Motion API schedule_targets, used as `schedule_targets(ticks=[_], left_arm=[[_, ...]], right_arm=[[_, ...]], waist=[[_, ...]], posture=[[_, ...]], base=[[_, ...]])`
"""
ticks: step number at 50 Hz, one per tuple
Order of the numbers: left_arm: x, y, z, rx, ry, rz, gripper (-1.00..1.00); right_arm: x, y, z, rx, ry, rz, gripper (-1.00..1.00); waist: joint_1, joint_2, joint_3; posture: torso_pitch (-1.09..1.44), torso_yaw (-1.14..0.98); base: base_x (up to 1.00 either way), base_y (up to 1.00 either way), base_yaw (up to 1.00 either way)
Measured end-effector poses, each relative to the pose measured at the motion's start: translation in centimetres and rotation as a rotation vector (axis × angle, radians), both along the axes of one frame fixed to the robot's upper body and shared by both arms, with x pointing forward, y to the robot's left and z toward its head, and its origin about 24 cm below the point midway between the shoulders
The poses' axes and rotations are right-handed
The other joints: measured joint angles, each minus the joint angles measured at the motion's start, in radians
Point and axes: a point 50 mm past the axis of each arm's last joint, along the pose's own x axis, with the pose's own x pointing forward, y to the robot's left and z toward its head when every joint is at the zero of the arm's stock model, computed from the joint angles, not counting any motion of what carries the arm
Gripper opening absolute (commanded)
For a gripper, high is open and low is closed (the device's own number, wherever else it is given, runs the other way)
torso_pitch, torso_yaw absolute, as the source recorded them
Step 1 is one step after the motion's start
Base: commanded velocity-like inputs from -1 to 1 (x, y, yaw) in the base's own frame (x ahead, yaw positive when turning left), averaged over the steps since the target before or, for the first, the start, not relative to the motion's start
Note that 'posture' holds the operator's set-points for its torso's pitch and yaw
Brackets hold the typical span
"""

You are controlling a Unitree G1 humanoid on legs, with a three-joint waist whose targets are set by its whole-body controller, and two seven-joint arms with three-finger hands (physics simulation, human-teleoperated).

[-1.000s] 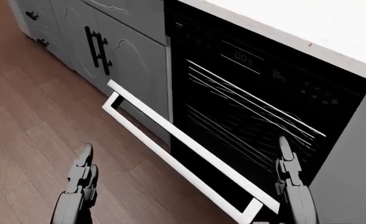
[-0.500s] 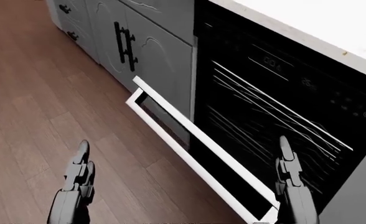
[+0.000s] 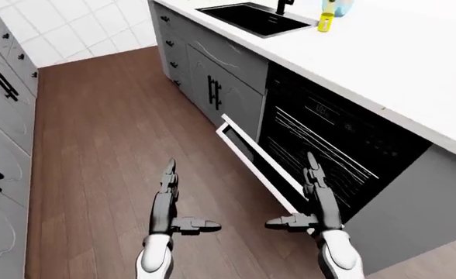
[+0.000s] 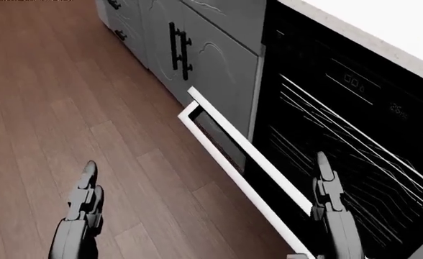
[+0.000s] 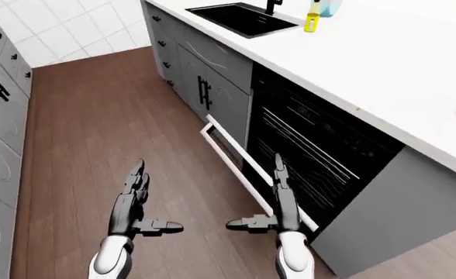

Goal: Close the dishwasher door

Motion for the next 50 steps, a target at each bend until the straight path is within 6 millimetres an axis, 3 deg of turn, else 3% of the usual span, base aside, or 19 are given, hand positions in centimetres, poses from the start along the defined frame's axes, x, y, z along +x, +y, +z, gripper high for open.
schedule_targets(ticks=[1, 3, 6, 12, 15, 16, 21, 26, 29, 30, 31, 34, 36, 41, 44, 45, 48, 50], left_arm=[[0.0, 0.0, 0.1, 0.0, -0.005, 0.0, 1.0], [0.1, -0.5, -0.1, -0.011, 0.003, -0.011, 1.0], [-0.1, -0.8, -0.4, -0.013, 0.022, -0.027, 1.0], [0.1, -0.4, 0.2, -0.009, -0.006, -0.012, 1.0], [0.1, -0.4, 0.3, -0.01, -0.014, -0.012, 1.0], [0.1, -0.3, 0.4, -0.004, -0.016, -0.01, 1.0], [-0.3, 0.4, -0.4, 0.003, 0.027, 0.022, 1.0], [-0.1, 0.1, 0.1, 0.001, 0.0, 0.008, 1.0], [0.0, 0.0, 0.2, 0.001, -0.008, 0.004, 1.0], [0.0, -0.1, 0.3, -0.003, -0.012, 0.002, 1.0], [0.0, -0.4, 0.1, -0.009, -0.007, -0.006, 1.0], [-0.2, -0.8, -0.5, -0.011, 0.022, -0.025, 1.0], [-0.2, -0.7, -0.4, -0.009, 0.022, -0.022, 1.0], [0.0, -0.4, 0.2, -0.006, -0.011, -0.01, 1.0], [0.0, -0.5, 0.3, -0.007, -0.018, -0.014, 1.0], [0.0, -0.3, 0.1, 0.001, -0.011, -0.01, 1.0], [-0.2, 0.2, -0.5, 0.006, 0.022, 0.014, 1.0], [-0.2, 0.3, -0.5, 0.006, 0.023, 0.019, 1.0]], right_arm=[[0.0, 0.0, 0.0, 0.0, -0.001, 0.0, 1.0], [0.0, -0.5, -0.3, -0.01, 0.013, -0.014, 1.0], [-0.4, -1.0, -0.8, -0.012, 0.039, -0.037, 1.0], [-0.2, -0.7, -0.5, -0.008, 0.02, -0.026, 1.0], [-0.2, -0.7, -0.4, -0.007, 0.015, -0.025, 1.0], [-0.2, -0.5, -0.3, -0.002, 0.01, -0.023, 1.0], [-0.4, 0.0, -1.0, 0.009, 0.043, 0.001, 1.0], [-0.3, -0.4, -0.5, 0.004, 0.012, -0.014, 1.0], [-0.4, -0.3, -0.3, 0.005, 0.004, -0.012, 1.0], [-0.3, -0.4, -0.3, 0.0, 0.003, -0.013, 1.0], [-0.3, -0.7, -0.4, -0.006, 0.007, -0.022, 1.0], [-0.6, -1.1, -1.1, -0.008, 0.04, -0.045, 1.0], [-0.6, -1.1, -1.1, -0.007, 0.043, -0.046, 1.0], [-0.5, -0.8, -0.7, -0.005, 0.02, -0.033, 1.0], [-0.4, -0.8, -0.4, -0.005, 0.01, -0.03, 1.0], [-0.3, -0.5, -0.5, 0.003, 0.012, -0.025, 1.0], [-0.4, 0.0, -0.9, 0.01, 0.037, -0.001, 1.0], [-0.3, 0.0, -1.0, 0.009, 0.041, 0.001, 1.0]], waist=[[-0.003, -0.023, -0.005], [-0.018, -0.007, -0.002], [-0.019, -0.006, -0.002], [-0.014, 0.064, 0.008], [-0.016, 0.115, 0.003], [-0.012, 0.117, -0.002], [0.007, 0.09, 0.0], [0.0, 0.037, 0.004], [-0.003, -0.014, 0.0], [-0.008, -0.019, -0.005], [-0.015, -0.006, 0.002], [-0.018, -0.004, 0.002], [-0.015, 0.01, 0.002], [-0.014, 0.07, 0.008], [-0.014, 0.126, -0.001], [-0.006, 0.113, 0.0], [0.008, 0.109, -0.001], [0.009, 0.091, -0.003]], posture=[[0.0, 0.0], [0.0, 0.0], [0.0, 0.0], [0.0, 0.0], [0.0, 0.0], [0.0, 0.0], [0.0, 0.0], [0.0, 0.0], [0.0, 0.0], [0.0, 0.0], [0.0, 0.0], [0.0, 0.0], [0.0, 0.0], [0.0, 0.0], [0.0, 0.0], [0.0, 0.0], [0.0, 0.0], [0.0, 0.0]], base=[[0.0, 0.0, 0.2], [0.0, 0.0, 0.21], [0.0, 0.0, 0.2], [0.0, 0.0, 0.2], [0.0, 0.0, 0.2], [0.0, 0.0, 0.21], [0.0, 0.0, 0.2], [0.0, 0.0, 0.2], [0.0, 0.0, 0.2], [0.0, 0.0, 0.21], [0.0, 0.0, 0.21], [0.0, 0.0, 0.2], [0.0, 0.0, 0.21], [0.0, 0.0, 0.2], [0.0, 0.0, 0.2], [0.0, 0.0, 0.2], [0.0, 0.0, 0.21], [0.0, 0.0, 0.2]])
